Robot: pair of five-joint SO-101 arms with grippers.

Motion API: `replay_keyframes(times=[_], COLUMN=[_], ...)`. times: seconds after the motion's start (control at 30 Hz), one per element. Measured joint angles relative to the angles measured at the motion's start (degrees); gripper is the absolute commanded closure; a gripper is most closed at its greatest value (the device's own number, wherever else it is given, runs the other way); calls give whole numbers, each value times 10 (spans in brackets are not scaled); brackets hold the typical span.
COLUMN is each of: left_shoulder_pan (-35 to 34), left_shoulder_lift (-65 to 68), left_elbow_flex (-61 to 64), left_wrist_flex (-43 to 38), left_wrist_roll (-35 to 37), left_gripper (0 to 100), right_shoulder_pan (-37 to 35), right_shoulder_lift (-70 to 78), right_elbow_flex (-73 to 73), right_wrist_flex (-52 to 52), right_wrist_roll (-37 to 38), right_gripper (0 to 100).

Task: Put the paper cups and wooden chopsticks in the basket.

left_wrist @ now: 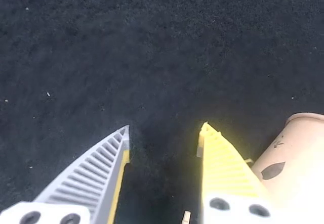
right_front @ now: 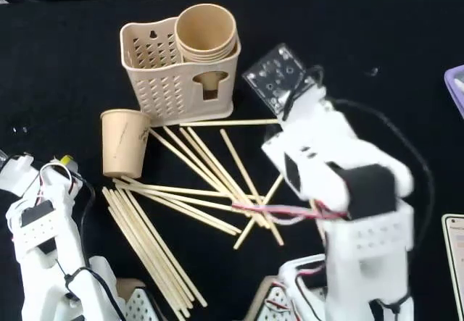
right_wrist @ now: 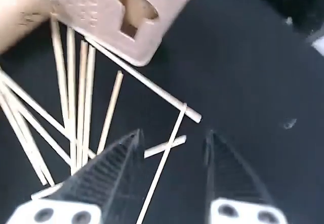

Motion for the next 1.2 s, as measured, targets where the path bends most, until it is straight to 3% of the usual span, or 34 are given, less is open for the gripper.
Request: replay_keyframes(times=[0.23,0.43,0.8,1.0,1.2], left_shoulder_pan=[4,78,126,129,151], left_shoulder_lift=[10,115,500,694,804], left_elbow_flex=[-141,-334,-752,-946,-1146], left_wrist_flex=[117,260,425,506,648], left_wrist_roll=[-38,-75,46,55,59], left_gripper=[772,772,771,771,771], right_shoulder_pan=[63,68,67,67,67], right_shoulder_lift=[-98,-149,-165,-165,-165], right_elbow_flex=[377,564,635,660,667], right_wrist_flex=[-295,-468,-508,-542,-565], right_wrist_roll=[-62,-146,-120,-117,-117], right_gripper=[807,807,807,807,807])
